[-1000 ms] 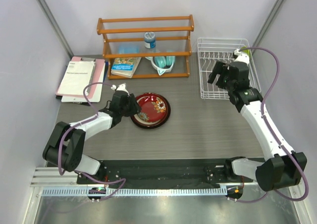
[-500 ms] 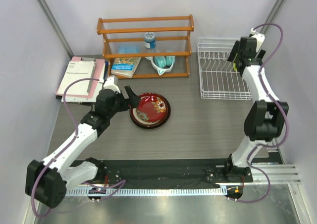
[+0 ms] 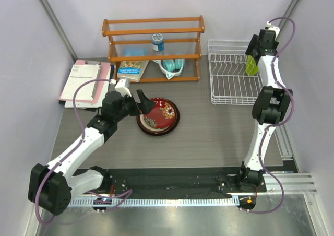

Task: Unload the plates from the dish rack

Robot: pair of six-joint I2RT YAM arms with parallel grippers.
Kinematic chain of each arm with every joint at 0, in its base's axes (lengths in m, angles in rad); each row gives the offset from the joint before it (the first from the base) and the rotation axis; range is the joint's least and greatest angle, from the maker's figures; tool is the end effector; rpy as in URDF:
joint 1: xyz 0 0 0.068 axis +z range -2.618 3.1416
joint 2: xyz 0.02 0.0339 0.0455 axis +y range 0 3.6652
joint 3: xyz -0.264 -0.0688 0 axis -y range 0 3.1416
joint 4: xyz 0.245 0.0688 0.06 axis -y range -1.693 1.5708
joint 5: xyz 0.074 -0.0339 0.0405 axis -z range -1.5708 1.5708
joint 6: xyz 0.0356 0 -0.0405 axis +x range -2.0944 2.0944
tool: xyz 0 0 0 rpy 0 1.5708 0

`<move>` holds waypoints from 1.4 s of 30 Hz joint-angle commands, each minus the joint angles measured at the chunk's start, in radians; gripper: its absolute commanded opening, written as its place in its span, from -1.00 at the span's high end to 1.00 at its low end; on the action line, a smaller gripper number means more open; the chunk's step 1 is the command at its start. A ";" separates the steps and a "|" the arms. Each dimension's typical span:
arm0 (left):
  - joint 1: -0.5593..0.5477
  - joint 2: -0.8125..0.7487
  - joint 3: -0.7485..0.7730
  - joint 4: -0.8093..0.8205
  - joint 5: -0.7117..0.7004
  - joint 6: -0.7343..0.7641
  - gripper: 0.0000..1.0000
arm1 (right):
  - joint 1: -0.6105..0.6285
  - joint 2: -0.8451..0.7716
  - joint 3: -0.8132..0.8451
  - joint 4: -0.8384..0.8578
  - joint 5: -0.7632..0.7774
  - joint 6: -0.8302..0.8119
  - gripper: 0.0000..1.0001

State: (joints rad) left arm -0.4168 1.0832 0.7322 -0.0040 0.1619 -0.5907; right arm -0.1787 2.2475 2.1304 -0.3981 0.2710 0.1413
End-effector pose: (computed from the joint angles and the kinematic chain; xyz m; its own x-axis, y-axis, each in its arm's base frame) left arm 0.2257 -0.1062 0.2809 -0.5635 -0.3516 -0.7476 0.2696 0.7771 -0.5688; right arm 0.5198 -0.1036 0.2969 -0.4236 0.2144 -0.8801 0.4648 0.8854 -0.0080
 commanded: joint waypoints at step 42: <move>0.000 0.092 0.007 0.078 0.005 0.017 -0.99 | 0.059 -0.161 -0.088 0.148 0.307 -0.166 0.98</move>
State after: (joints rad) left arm -0.4168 1.1973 0.7322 0.0483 0.1680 -0.5896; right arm -0.1612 2.2894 2.0834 -0.4068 0.4576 -0.0074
